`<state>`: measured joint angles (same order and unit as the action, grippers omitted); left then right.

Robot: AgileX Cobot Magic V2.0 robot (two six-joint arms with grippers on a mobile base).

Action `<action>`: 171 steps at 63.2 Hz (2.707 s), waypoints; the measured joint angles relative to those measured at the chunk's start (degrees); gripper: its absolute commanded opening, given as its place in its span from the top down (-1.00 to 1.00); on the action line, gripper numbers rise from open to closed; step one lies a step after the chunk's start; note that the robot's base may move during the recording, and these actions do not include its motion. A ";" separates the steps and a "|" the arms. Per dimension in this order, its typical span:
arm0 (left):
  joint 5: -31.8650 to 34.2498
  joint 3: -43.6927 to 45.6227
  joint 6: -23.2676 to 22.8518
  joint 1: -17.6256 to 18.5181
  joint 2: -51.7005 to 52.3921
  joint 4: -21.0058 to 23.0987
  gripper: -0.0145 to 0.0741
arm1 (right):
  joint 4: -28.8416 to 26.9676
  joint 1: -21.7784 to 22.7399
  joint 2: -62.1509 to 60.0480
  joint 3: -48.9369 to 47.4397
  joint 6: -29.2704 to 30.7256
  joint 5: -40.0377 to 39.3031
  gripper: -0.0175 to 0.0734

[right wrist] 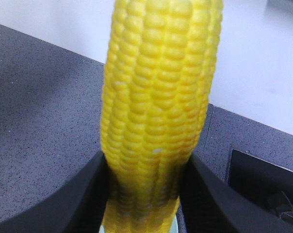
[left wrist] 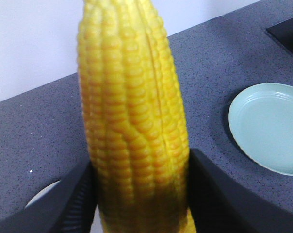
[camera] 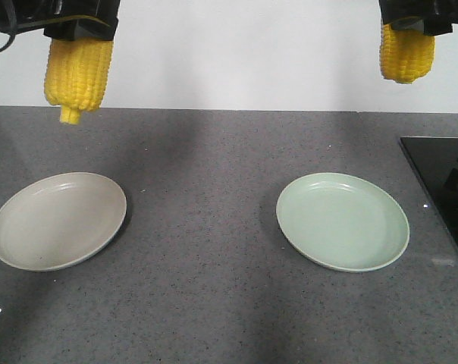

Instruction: Distribute corn equally

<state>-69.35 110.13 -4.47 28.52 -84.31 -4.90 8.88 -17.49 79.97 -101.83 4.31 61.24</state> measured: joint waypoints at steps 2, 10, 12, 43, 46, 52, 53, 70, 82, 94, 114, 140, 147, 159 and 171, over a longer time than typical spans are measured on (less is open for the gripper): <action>0.00 0.00 0.00 0.00 0.00 0.00 0.69 | 0.00 0.00 0.00 0.00 0.00 0.00 0.63; 0.00 0.00 0.00 0.00 0.00 0.00 0.69 | 0.00 0.00 0.00 0.00 0.00 0.00 0.63; 0.00 0.00 0.00 0.00 0.00 0.00 0.69 | 0.00 0.00 0.00 0.00 0.00 0.00 0.63; -2.67 0.00 0.00 0.00 0.00 -0.75 0.69 | 0.00 0.00 0.00 0.00 0.00 0.00 0.63; -3.25 0.00 0.00 0.00 0.00 -2.09 0.69 | -0.27 0.00 0.00 0.00 0.00 0.06 0.63; -3.92 -0.06 -0.95 0.00 0.00 -6.43 0.69 | -1.93 0.00 0.19 0.00 0.16 0.13 0.63; -3.92 -0.15 -1.23 0.00 0.00 -7.24 0.69 | -2.34 0.00 0.31 0.00 0.34 0.13 0.63; -3.38 -7.87 -5.11 -1.08 0.00 -16.01 0.69 | -7.81 0.00 6.80 0.00 4.55 5.26 0.63; 1.74 -19.04 -7.78 -5.25 -0.06 -16.01 0.69 | -7.82 0.00 13.69 0.00 5.04 10.29 0.63; 7.16 -28.90 -9.44 -9.25 -0.10 -14.88 0.69 | -7.86 0.00 19.45 0.00 5.06 10.80 0.63; 11.68 -35.77 -9.75 -13.86 -0.10 -9.75 0.69 | -8.24 0.00 25.04 0.00 3.35 10.67 0.63; 12.45 -35.87 -8.66 -14.65 -0.10 -6.99 0.69 | -11.07 3.88 19.79 5.18 -0.05 10.37 0.63; 12.72 -35.87 -8.23 -14.65 -0.10 -6.18 0.69 | -10.76 5.48 19.91 11.51 0.41 10.42 0.63; 13.56 -35.87 -7.36 -14.65 -0.10 -5.82 0.69 | -11.01 5.95 20.37 14.47 1.13 10.36 0.62; 13.84 -35.87 -7.29 -14.65 -0.10 -5.74 0.69 | -12.30 5.95 21.25 14.52 3.19 10.05 0.54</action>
<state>-55.50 74.26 -11.77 13.86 -84.41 -10.64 -3.43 -11.54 101.22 -87.31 7.51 71.29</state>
